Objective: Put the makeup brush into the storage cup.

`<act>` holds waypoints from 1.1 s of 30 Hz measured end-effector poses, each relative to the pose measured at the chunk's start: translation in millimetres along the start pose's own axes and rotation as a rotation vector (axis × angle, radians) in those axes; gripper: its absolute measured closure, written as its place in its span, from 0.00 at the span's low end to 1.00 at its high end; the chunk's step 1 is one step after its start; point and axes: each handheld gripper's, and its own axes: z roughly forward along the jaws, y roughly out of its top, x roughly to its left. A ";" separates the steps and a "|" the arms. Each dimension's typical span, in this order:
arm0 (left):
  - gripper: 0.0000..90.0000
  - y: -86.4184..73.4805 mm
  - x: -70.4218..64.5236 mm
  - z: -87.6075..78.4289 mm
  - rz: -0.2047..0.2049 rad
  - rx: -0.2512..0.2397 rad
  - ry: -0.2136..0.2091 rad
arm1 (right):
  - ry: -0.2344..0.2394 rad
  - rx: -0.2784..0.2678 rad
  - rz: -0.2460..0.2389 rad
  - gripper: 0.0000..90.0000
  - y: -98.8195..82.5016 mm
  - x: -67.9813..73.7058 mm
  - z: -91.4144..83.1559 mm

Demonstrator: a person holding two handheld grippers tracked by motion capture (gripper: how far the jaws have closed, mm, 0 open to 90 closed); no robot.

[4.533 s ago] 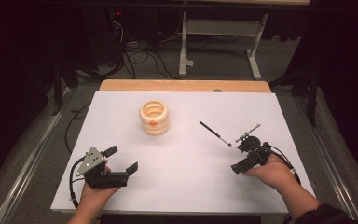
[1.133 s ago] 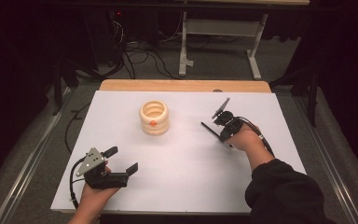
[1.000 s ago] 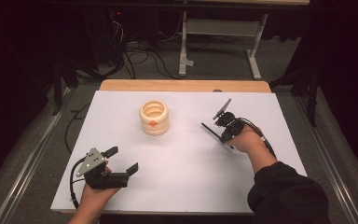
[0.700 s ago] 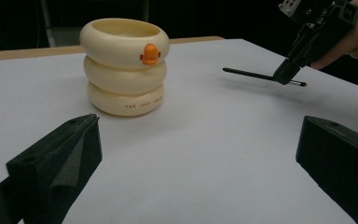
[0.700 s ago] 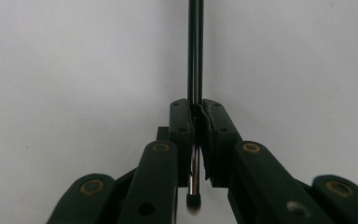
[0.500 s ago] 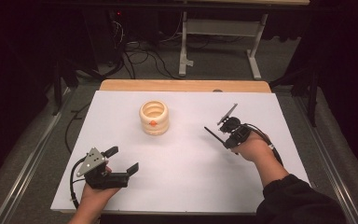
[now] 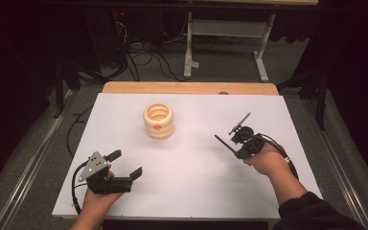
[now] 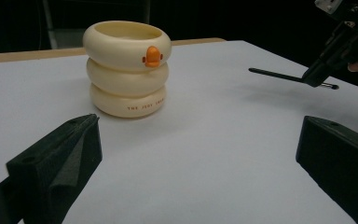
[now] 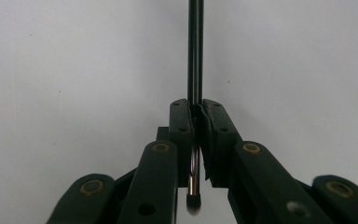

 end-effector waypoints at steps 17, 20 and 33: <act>0.01 -0.2 -0.6 -0.1 0.006 0.001 0.002 | 0.011 0.000 -0.007 0.95 -21.1 13.1 2.1; 0.01 -0.4 -0.6 0.0 0.011 0.007 0.003 | 0.014 0.002 -0.012 0.95 -23.4 15.5 5.0; 0.01 -0.6 0.2 3.0 -0.001 0.006 0.003 | 0.019 0.001 -0.056 0.95 -20.5 19.6 8.6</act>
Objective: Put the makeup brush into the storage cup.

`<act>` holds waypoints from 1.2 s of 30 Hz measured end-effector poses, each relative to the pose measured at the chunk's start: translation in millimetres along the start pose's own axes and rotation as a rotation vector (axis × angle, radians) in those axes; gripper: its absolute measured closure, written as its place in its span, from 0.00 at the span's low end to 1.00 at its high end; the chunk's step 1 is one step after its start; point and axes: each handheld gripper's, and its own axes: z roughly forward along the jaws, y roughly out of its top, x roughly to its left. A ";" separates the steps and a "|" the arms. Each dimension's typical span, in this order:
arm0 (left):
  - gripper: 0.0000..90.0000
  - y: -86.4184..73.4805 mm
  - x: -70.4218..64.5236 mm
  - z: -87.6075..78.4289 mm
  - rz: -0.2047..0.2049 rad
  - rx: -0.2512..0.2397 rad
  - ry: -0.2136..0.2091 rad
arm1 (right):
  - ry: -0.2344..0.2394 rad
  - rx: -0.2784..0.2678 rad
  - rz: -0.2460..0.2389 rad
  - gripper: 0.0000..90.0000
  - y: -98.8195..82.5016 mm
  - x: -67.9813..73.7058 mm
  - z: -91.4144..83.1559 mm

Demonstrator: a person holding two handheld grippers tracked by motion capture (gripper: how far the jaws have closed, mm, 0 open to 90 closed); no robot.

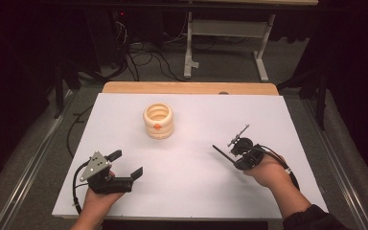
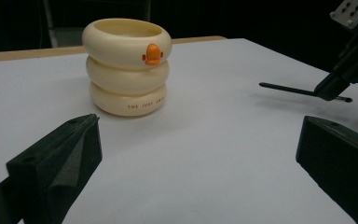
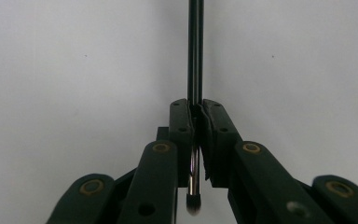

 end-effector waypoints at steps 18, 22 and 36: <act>0.03 36.5 -4.7 40.3 0.036 -0.011 0.079 | 0.014 -0.026 -0.048 0.95 2.1 3.3 -5.1; 0.04 35.9 -8.9 52.5 0.104 0.019 0.082 | 0.012 -0.022 -0.050 0.95 4.2 4.0 -5.1; 0.05 9.7 -3.7 66.6 0.133 0.078 0.091 | 0.017 -0.025 -0.090 0.95 7.1 9.2 -3.3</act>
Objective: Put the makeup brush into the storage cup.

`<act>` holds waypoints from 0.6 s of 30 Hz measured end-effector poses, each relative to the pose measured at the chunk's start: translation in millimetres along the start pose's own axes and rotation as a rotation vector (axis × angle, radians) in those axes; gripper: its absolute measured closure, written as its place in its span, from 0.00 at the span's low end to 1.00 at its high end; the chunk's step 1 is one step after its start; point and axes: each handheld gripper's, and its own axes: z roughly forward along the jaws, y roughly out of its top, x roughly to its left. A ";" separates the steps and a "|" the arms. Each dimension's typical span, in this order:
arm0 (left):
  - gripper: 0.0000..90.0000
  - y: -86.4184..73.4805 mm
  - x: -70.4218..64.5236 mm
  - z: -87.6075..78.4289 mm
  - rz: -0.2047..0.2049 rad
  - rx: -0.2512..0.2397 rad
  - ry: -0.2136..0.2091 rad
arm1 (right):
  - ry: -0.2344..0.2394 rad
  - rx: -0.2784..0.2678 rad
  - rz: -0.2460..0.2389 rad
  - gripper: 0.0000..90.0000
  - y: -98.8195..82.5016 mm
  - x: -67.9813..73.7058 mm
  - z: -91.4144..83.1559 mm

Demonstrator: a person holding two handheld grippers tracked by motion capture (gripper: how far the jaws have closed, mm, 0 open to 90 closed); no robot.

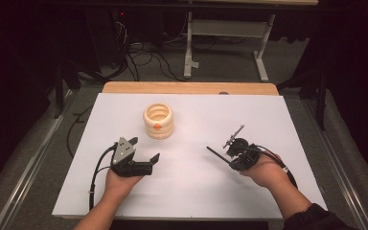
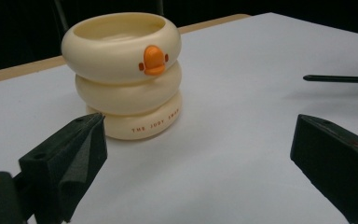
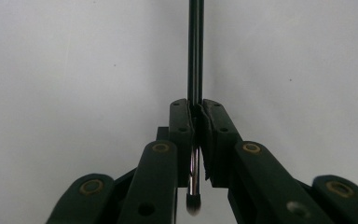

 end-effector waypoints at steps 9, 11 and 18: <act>0.05 -7.4 -6.4 4.9 0.039 0.020 -0.018 | 0.015 -0.001 -0.017 0.95 4.3 5.1 2.5; 0.05 -8.3 -7.2 5.2 0.044 0.019 -0.018 | 0.018 0.001 -0.022 0.95 6.1 6.9 2.3; 0.05 -11.3 -10.5 7.5 0.104 0.038 -0.013 | 0.027 -0.006 -0.045 0.95 12.2 12.2 0.8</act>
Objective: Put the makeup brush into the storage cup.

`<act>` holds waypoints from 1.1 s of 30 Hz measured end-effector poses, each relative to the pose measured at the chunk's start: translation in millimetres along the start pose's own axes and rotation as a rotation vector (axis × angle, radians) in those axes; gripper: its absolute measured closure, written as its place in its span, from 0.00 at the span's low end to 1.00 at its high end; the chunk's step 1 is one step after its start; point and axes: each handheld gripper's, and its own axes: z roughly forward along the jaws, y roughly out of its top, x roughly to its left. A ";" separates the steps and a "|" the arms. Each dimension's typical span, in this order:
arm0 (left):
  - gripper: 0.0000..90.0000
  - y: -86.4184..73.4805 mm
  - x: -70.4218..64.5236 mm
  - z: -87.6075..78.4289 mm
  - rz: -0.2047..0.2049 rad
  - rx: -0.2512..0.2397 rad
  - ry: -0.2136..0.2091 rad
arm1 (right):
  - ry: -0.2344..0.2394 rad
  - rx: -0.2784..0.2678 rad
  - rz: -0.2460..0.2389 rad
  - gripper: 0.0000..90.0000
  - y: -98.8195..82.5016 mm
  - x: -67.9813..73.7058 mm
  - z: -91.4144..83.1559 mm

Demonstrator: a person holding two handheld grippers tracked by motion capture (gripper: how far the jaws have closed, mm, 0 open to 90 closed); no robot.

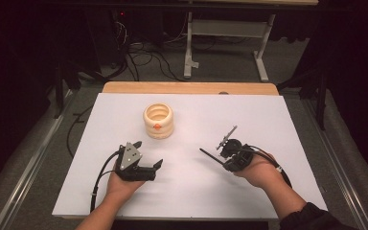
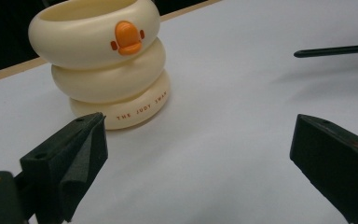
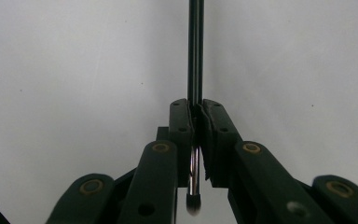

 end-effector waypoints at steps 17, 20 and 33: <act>0.06 -1.8 -11.7 3.3 0.185 0.045 0.057 | 0.015 0.006 -0.072 0.95 15.8 18.9 1.0; 0.06 -1.6 -14.2 4.0 0.220 0.049 0.070 | 0.019 0.008 -0.085 0.95 16.6 22.5 1.6; 0.06 0.4 -22.6 2.7 0.334 0.032 0.087 | 0.028 0.012 -0.101 0.95 20.0 26.7 3.4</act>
